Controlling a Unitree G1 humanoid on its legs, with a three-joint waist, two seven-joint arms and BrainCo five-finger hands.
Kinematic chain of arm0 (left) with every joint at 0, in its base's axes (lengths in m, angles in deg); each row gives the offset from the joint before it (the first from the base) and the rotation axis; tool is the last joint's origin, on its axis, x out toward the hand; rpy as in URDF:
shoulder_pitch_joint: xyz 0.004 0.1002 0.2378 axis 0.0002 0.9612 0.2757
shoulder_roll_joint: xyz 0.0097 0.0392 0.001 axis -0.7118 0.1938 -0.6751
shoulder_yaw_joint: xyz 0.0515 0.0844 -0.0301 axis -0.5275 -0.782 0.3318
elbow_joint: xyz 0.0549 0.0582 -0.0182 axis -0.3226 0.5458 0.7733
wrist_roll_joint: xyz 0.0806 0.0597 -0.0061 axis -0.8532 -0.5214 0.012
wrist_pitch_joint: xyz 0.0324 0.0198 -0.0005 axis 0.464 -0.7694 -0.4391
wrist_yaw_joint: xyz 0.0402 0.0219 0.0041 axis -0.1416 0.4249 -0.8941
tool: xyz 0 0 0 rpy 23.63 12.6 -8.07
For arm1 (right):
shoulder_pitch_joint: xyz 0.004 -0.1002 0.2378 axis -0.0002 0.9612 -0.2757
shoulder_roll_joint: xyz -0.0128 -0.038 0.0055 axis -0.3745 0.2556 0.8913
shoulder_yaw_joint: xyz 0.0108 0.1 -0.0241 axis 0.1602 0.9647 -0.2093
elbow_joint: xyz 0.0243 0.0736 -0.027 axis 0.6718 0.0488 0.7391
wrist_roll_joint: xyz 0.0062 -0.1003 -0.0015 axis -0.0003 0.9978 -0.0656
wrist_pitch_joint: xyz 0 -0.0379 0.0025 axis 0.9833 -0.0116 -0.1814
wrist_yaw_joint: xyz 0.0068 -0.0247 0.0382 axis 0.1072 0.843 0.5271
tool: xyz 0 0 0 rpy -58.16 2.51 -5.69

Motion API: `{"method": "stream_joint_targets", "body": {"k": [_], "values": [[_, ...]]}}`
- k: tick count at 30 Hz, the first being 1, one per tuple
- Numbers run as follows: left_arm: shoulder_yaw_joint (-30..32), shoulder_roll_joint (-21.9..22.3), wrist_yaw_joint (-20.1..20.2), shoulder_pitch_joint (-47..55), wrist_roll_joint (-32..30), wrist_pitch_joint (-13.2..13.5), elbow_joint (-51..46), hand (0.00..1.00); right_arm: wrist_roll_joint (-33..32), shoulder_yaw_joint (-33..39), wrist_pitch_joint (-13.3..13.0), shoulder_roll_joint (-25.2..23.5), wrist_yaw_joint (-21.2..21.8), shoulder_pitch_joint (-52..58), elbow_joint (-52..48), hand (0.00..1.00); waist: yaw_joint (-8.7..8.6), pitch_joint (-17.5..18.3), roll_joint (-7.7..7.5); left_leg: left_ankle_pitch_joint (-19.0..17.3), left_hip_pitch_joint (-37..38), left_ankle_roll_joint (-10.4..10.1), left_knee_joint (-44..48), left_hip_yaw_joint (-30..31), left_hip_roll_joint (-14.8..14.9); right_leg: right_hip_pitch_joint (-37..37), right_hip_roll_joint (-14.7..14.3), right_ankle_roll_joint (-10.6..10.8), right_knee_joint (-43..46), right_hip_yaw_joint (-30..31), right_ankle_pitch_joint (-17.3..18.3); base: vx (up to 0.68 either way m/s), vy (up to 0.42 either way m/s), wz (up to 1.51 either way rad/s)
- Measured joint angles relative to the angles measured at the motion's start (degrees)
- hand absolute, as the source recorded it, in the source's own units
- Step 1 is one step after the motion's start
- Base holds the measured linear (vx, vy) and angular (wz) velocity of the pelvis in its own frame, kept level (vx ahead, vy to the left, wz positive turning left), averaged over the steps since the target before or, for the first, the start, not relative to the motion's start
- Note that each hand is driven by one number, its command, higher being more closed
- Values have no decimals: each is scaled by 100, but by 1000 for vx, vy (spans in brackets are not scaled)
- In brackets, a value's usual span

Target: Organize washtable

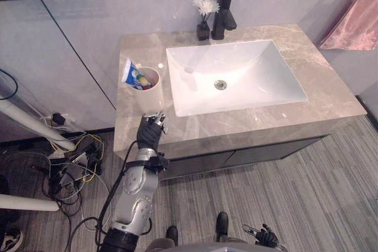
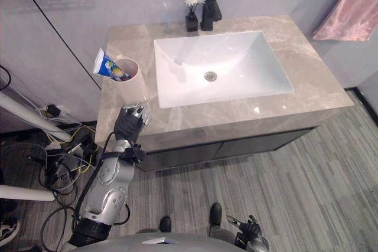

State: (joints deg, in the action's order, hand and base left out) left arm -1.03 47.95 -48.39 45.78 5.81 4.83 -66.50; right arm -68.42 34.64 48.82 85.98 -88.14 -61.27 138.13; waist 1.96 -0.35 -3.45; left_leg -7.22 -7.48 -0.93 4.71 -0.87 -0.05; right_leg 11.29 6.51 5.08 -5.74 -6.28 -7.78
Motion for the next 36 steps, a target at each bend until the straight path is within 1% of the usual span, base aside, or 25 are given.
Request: {"method": "stream_joint_targets", "body": {"k": [9, 12, 24, 36], "values": [[161, 1, -196, -375, -42, 5, 373, 100, 0, 2, 4, 17, 2, -1, -4, 0, -23, 24, 39, 1, 7, 1, -33, -18, 1, 23, -6, 0, 0, 21, 0, 0, 0, 0], [345, -1, -269, -395, -42, 10, 393, 100, 0, 2, 5, 14, 2, -8, -16, 0, -83, 24, 38, 1, 16, 1, -47, -22, 0, 22, -6, 0, -1, 21, 0, 0, 0, 0], [777, -10, -454, -819, -64, 22, 802, 100, 1, 18, 8, 11, 15, -8, -37, 0, -143, 24, 38, 1, 31, 2, -72, -103, 2, 54, -15, 6, -1, 94, -4, -1, 0, -3], [797, -50, -531, -1082, -212, 18, 989, 100, 1, 33, 12, 11, 67, -9, -44, 0, -158, 17, 26, -6, 83, 11, -151, -222, 2, 98, -29, 10, -1, 233, -7, 10, 3, -5]]}}
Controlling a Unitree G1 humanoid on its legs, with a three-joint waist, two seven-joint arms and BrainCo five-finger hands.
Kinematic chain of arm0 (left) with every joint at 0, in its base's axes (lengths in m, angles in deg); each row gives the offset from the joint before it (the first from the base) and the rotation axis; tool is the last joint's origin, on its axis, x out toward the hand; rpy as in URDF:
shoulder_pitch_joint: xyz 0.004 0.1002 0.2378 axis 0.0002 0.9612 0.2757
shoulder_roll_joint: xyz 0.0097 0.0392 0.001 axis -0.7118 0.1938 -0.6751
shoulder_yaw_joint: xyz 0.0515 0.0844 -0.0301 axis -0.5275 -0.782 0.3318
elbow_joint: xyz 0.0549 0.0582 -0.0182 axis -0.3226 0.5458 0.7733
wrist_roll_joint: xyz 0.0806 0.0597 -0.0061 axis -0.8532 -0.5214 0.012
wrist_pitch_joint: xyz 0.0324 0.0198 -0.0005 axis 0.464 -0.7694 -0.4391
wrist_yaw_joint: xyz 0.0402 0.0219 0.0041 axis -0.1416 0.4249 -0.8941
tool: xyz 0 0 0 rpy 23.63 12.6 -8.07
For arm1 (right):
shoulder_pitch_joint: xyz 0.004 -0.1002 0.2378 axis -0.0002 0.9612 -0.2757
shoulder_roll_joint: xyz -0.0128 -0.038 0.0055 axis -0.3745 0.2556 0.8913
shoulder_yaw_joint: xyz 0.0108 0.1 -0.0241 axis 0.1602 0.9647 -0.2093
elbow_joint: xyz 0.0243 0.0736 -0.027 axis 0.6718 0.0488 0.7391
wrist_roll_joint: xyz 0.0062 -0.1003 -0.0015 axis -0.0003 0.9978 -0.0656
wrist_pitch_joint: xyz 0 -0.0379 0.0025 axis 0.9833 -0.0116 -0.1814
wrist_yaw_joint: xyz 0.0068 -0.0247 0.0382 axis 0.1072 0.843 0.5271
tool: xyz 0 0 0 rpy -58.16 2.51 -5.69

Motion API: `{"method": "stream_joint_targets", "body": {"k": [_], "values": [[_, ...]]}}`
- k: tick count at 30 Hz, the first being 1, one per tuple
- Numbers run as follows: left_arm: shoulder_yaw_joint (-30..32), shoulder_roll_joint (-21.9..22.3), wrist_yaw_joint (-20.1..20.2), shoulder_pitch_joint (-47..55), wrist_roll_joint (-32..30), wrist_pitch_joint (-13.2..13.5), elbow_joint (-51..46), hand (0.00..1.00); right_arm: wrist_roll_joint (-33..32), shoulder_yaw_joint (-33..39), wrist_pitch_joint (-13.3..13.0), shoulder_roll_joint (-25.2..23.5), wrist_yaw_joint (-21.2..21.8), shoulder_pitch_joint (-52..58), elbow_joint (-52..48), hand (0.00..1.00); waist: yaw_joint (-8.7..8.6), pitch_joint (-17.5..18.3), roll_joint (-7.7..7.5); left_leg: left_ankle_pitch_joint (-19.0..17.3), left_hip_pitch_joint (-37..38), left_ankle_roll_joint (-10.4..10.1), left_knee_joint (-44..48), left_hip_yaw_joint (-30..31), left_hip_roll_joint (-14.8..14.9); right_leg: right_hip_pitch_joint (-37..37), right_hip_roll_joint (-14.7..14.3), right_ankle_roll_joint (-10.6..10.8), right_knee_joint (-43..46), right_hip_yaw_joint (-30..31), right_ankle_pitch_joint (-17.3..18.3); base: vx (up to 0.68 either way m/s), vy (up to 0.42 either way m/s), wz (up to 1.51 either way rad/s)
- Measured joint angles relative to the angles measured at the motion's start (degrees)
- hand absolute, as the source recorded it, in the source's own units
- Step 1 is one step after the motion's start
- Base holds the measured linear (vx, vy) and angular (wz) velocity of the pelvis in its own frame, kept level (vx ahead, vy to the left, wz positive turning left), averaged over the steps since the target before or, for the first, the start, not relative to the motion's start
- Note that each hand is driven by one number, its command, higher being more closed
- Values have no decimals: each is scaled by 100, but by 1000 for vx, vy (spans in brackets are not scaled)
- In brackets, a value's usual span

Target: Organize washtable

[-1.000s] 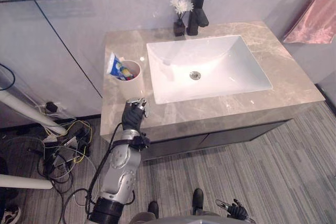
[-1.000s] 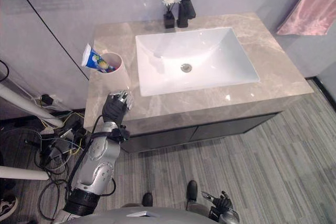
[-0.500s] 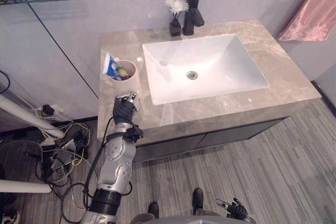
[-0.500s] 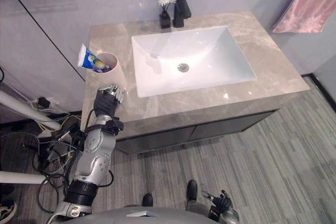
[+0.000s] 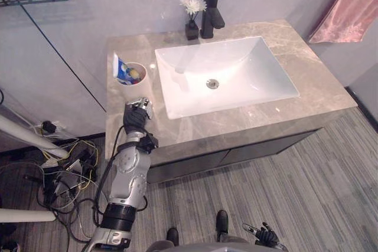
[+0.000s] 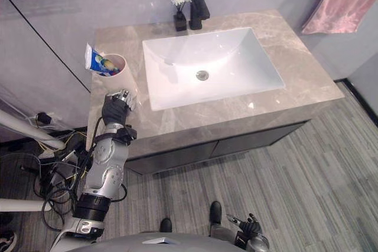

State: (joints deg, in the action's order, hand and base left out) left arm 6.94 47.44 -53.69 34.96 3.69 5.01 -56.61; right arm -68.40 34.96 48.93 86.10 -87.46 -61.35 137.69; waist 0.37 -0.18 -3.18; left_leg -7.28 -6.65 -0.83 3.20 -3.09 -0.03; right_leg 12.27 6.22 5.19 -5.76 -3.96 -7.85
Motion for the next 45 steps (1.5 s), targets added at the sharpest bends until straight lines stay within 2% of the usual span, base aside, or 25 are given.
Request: {"method": "stream_joint_targets", "body": {"k": [8, 17, 30, 33, 37, 42, 45], "values": [[176, -35, -113, -498, -8, -11, 434, 100, 1, 10, 9, -3, 35, 0, -25, 0, -25, -37, -55, -10, 0, 9, -2, -82, 0, 43, -8, 16, 0, 76, -11, 0, 0, -5], [378, -383, -160, -1104, -21, -75, 1050, 100, 4, 21, 43, -30, 63, 11, -123, 0, -83, -85, -111, -56, 28, 30, 16, -237, -5, 84, -23, 28, 0, 227, -36, 8, 3, -9], [863, -1206, -264, -2133, -15, -225, 2014, 100, 1, 127, 35, -23, 188, 9, -243, 0, -118, -355, -141, -226, 84, 31, 90, -665, 40, 212, -138, 40, 2, 664, -77, 18, 2, -18], [881, -1659, -296, -2546, -17, -214, 2458, 100, 0, 126, 34, -25, 193, 11, -338, 0, -115, -504, -209, -284, 54, 44, 165, -860, 50, 306, -182, 14, 3, 822, -157, -5, 16, -28], [885, -2043, -334, -3013, -24, -227, 3029, 100, -1, 148, 20, -6, 213, 13, -335, 0, -135, -565, -271, -392, -86, 77, 379, -1078, 57, 463, -219, -29, 16, 1022, -315, -25, 20, -33], [990, -2311, -362, -3324, -28, -264, 3345, 100, -5, 153, 6, -14, 241, 37, -332, 0, -148, -721, -435, -526, -155, 119, 659, -1380, 73, 531, -237, -81, 5, 1219, -453, -75, 15, -31], [1067, -2350, -366, -3324, -59, -280, 3356, 100, -9, 241, 5, -15, 245, 145, -324, 0, -145, -717, -448, -594, -266, 118, 836, -1465, 93, 594, -233, -115, 3, 1247, -430, -48, -5, -15]]}}
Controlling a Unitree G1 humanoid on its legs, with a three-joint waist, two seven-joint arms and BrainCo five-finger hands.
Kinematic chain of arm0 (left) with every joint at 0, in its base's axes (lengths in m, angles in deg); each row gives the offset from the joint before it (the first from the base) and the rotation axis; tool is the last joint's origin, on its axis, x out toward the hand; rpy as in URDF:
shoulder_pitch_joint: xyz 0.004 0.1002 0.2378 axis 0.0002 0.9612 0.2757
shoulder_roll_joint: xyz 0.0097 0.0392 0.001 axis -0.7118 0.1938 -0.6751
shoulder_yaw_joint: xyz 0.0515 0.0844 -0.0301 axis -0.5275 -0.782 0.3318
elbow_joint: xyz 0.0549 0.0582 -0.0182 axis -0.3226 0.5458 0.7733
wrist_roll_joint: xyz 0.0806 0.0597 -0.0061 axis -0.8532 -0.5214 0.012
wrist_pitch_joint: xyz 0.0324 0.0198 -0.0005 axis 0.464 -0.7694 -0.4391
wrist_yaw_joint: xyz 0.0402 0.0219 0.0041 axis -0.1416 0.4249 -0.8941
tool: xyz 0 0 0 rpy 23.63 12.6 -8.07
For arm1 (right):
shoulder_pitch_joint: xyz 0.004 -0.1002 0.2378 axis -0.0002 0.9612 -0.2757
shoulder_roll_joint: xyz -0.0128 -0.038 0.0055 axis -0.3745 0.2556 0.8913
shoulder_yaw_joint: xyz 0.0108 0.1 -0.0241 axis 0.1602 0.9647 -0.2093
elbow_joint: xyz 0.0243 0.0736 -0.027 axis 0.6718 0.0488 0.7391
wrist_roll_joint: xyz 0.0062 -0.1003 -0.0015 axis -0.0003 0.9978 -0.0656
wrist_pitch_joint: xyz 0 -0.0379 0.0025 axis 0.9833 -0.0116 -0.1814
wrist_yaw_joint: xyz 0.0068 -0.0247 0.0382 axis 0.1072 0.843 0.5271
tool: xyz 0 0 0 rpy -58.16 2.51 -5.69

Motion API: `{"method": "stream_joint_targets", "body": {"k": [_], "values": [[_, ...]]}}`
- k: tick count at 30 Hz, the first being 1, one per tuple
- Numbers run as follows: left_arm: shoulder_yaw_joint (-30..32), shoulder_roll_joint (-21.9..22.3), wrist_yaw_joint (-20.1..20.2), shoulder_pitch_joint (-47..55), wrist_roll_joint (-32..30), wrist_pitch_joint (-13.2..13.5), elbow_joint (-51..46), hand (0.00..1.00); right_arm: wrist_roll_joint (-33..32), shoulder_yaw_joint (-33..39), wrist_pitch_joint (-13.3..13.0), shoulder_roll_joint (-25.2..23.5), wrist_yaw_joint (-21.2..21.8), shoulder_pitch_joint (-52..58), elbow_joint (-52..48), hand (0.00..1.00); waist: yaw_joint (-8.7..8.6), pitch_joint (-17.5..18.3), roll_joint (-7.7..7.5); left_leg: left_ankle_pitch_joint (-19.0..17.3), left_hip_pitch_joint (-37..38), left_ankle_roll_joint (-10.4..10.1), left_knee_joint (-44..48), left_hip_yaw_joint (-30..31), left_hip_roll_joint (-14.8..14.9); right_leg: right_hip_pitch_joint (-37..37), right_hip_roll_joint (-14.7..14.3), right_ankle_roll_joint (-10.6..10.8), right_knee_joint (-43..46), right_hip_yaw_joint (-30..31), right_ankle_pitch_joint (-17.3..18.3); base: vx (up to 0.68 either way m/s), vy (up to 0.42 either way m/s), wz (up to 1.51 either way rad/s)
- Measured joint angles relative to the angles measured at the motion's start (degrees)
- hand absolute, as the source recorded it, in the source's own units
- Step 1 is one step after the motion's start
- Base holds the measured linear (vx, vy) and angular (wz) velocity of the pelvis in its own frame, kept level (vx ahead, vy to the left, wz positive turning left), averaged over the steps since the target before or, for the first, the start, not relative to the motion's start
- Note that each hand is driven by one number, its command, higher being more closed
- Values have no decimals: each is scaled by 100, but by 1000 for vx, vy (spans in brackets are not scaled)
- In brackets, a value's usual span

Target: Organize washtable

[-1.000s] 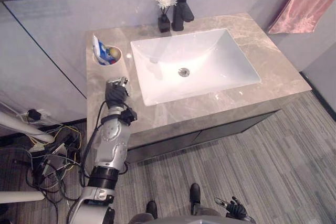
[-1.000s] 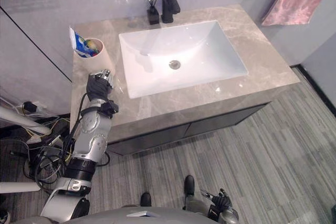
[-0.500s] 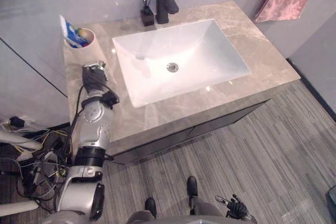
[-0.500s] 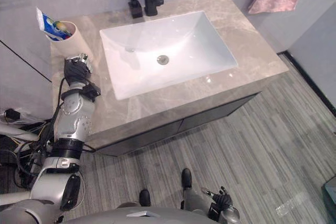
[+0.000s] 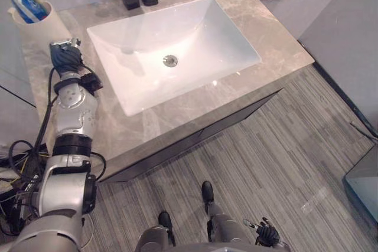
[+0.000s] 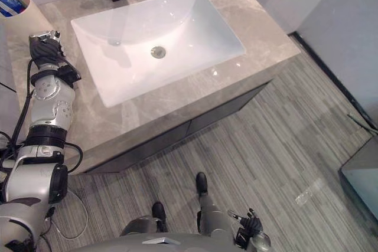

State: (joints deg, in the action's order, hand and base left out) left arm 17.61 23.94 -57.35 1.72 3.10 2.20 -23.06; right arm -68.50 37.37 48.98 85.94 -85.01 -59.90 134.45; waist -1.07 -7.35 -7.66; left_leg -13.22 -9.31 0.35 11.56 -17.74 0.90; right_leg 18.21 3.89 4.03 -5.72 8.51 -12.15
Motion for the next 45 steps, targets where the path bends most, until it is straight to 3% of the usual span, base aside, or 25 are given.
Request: {"method": "stream_joint_targets", "body": {"k": [4, 8, 12, 15, 18, 22, 23, 25, 28, 30, 34, 35, 37, 40, 44, 45], "values": [[2, 3, 0, 61, -2, 2, -112, 100, 1, 49, 0, -16, 2, 103, 197, 0, 2, 0, 1, -37, -20, -63, 79, 90, 83, -42, -57, -50, 11, -129, 34, 1, -50, 6], [66, 260, -2, 892, -2, 53, -1292, 100, 2, 66, -4, -21, 1, 130, 210, 0, 14, 8, 37, -46, -42, -104, 79, 282, 160, -99, -85, -118, 38, -314, 83, 45, -47, 20], [18, 1225, 104, 2297, -28, 141, -3357, 100, 3, 50, -11, -28, -2, 215, 215, 0, 201, 35, 87, -65, -46, -135, 88, 625, 180, -243, -86, -95, 40, -590, 183, 64, -12, 36], [-160, 1805, 292, 3339, -163, 163, -4239, 100, 4, 59, -16, 31, -5, 319, 216, 0, 339, 182, 216, -64, -41, -135, 87, 887, 167, -357, -62, -85, 41, -797, 192, 57, 25, 40], [-478, 1992, 593, 4392, -176, 164, -5082, 100, 5, 74, -20, 75, -8, 436, 217, 0, 467, 370, 318, -61, -2, -131, 98, 1138, 140, -510, -41, -83, 41, -999, 192, 40, 35, 43], [-447, 2092, 939, 5446, -255, 316, -6184, 100, 2, 83, -28, 129, -10, 531, 298, 0, 581, 598, 418, -16, 58, -104, 150, 1557, 37, -809, 100, 6, 41, -1413, 261, -3, 48, 59], [-399, 2246, 999, 5697, -468, 392, -6338, 100, 2, 103, -89, 173, -10, 542, 452, 0, 692, 704, 460, 20, 74, -70, 156, 1718, -20, -922, 170, 27, 41, -1580, 302, -17, 51, 65], [-330, 2375, 1020, 5924, -545, 457, -6365, 100, 2, 113, -92, 185, -12, 548, 534, 0, 732, 786, 465, 73, 72, -73, 148, 1872, -101, -1003, 257, 46, 41, -1730, 369, -44, 33, 72], [-26, 2715, 1045, 6348, -733, 507, -5969, 100, -1, 114, -102, 204, -18, 545, 672, 0, 806, 862, 443, 158, -2, -51, 143, 2294, -258, -1230, 404, 116, 42, -2136, 577, -113, 3, 81], [344, 2899, 1004, 6326, -964, 472, -4702, 100, -10, 107, -85, 234, -25, 542, 674, 0, 812, 929, 503, 255, -2, -86, 69, 2614, -317, -1363, 445, 134, 39, -2475, 623, -114, -33, 85], [907, 2915, 864, 6073, -1174, -17, -1636, 100, -24, 92, -79, 235, -37, 391, 661, 0, 799, 972, 514, 525, 52, -213, -199, 3059, -336, -1493, 437, 56, 17, -2905, 684, -104, -46, 53], [921, 2912, 860, 6070, -1269, -70, -1235, 100, -23, 93, -77, 229, -41, 375, 657, 0, 791, 972, 515, 565, 81, -221, -253, 3080, -335, -1517, 440, 61, 12, -2958, 690, -77, -36, 33], [942, 2911, 862, 6091, -1886, -253, 192, 100, 6, 117, -73, 227, -55, 311, 650, 0, 789, 965, 530, 657, 259, -247, -446, 3085, -291, -1622, 445, 96, 1, -2980, 753, -59, -18, 9], [1008, 2933, 885, 6045, -2417, -410, 1410, 100, 10, 159, -73, 174, -55, 223, 653, 0, 741, 969, 531, 679, 392, -258, -596, 3045, -242, -1646, 429, 83, 0, -2925, 771, -40, -20, -12], [1323, 3010, 904, 5974, -2486, -503, 2189, 100, 22, 266, -69, 158, -47, 159, 666, 0, 647, 948, 580, 733, 586, -317, -714, 2916, -165, -1716, 377, 85, 2, -2791, 767, 17, -28, -19], [1386, 3010, 953, 5893, -2495, -589, 2306, 0, 26, 353, -65, 153, -37, 156, 670, 0, 624, 917, 613, 734, 726, -314, -742, 2920, -160, -1843, 372, 82, 7, -2791, 738, 49, -19, -4]]}}
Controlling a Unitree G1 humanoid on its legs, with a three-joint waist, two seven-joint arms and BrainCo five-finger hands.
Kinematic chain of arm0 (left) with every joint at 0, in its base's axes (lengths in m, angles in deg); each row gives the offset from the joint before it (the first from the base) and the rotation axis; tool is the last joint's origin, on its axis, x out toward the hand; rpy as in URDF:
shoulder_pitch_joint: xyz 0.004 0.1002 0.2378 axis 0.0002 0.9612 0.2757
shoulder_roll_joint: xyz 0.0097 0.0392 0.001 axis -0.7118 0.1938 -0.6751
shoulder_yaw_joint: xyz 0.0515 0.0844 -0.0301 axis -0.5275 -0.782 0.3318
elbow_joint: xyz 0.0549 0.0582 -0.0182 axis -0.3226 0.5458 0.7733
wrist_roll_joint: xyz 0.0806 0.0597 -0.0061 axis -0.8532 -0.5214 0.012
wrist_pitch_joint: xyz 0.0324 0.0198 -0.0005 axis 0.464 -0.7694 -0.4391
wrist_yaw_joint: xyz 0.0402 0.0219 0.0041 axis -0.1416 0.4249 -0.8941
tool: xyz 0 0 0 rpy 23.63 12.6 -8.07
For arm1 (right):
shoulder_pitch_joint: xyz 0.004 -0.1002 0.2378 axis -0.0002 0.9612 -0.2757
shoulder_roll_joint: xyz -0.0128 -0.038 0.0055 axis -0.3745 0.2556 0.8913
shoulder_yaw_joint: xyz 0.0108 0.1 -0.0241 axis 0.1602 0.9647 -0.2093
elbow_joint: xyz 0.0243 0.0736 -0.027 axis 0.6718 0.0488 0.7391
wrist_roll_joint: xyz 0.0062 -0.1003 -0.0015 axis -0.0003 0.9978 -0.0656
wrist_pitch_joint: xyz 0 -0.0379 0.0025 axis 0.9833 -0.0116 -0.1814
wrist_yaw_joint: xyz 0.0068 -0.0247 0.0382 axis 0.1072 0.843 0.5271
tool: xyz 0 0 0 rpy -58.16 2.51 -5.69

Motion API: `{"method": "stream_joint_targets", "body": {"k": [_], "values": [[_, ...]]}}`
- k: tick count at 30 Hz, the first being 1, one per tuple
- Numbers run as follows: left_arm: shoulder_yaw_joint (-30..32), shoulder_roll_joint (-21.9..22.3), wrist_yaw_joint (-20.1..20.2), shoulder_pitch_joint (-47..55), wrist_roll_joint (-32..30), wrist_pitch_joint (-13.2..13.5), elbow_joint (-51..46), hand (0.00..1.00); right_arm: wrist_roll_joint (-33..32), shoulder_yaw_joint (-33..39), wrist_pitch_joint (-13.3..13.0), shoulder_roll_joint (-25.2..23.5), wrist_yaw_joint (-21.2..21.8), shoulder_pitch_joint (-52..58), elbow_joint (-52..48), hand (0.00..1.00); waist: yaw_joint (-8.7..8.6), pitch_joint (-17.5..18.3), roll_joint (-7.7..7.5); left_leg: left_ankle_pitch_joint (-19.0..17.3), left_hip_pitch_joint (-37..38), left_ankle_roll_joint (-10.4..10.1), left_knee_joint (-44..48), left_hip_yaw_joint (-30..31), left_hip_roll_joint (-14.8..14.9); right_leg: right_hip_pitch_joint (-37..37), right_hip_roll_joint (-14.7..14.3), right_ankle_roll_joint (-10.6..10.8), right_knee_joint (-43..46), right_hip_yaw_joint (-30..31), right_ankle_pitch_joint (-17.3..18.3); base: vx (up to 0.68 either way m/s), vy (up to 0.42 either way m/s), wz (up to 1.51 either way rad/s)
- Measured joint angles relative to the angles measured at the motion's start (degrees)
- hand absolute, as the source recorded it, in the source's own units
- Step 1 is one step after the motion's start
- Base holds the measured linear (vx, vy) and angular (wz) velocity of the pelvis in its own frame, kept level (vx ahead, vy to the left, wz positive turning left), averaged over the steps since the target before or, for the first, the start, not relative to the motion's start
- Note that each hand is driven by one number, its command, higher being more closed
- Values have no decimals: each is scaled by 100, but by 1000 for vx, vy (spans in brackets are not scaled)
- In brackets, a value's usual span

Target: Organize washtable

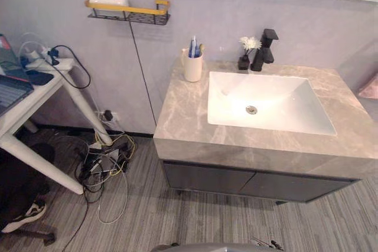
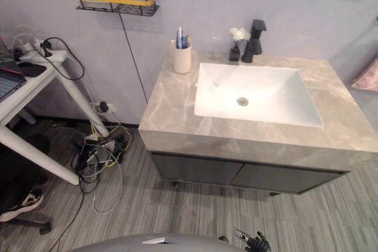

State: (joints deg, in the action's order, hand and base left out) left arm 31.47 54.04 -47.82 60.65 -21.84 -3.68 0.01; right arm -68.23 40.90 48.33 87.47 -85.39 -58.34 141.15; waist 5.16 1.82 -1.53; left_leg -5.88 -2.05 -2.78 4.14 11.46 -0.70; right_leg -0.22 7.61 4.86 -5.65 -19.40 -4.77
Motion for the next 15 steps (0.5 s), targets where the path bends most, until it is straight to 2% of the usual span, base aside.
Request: {"method": "stream_joint_targets", "body": {"k": [3, 6, 10, 15], "values": [[91, 3, 180, -213, -209, -102, 149, 0, 49, 34, 101, 28, 44, -45, 27, 0, -9, -50, 39, 13, 271, 22, -82, -16, 4, -209, 1, 3, 1, 15, 3, 39, -5, -2], [117, -18, 290, -455, -211, -145, 265, 0, 50, 29, 121, 19, 115, -184, 195, 0, -25, -65, 16, 15, 319, 27, -96, -66, 3, -220, -17, 9, 1, 67, 8, 16, -3, -9], [42, -67, 337, -504, -199, -150, 356, 0, 51, 29, 123, 7, 187, -235, 208, 0, -146, -68, 2, -5, 353, 56, -94, -122, 2, -229, -15, 24, 1, 126, 28, 10, 6, -7], [-115, -134, 354, -531, -197, -147, 398, 0, 50, 31, 125, 0, 232, -249, 225, 0, -158, -110, -34, -71, 451, 71, -47, -156, 4, -327, -17, 34, 16, 147, 59, 9, 0, -3]]}}
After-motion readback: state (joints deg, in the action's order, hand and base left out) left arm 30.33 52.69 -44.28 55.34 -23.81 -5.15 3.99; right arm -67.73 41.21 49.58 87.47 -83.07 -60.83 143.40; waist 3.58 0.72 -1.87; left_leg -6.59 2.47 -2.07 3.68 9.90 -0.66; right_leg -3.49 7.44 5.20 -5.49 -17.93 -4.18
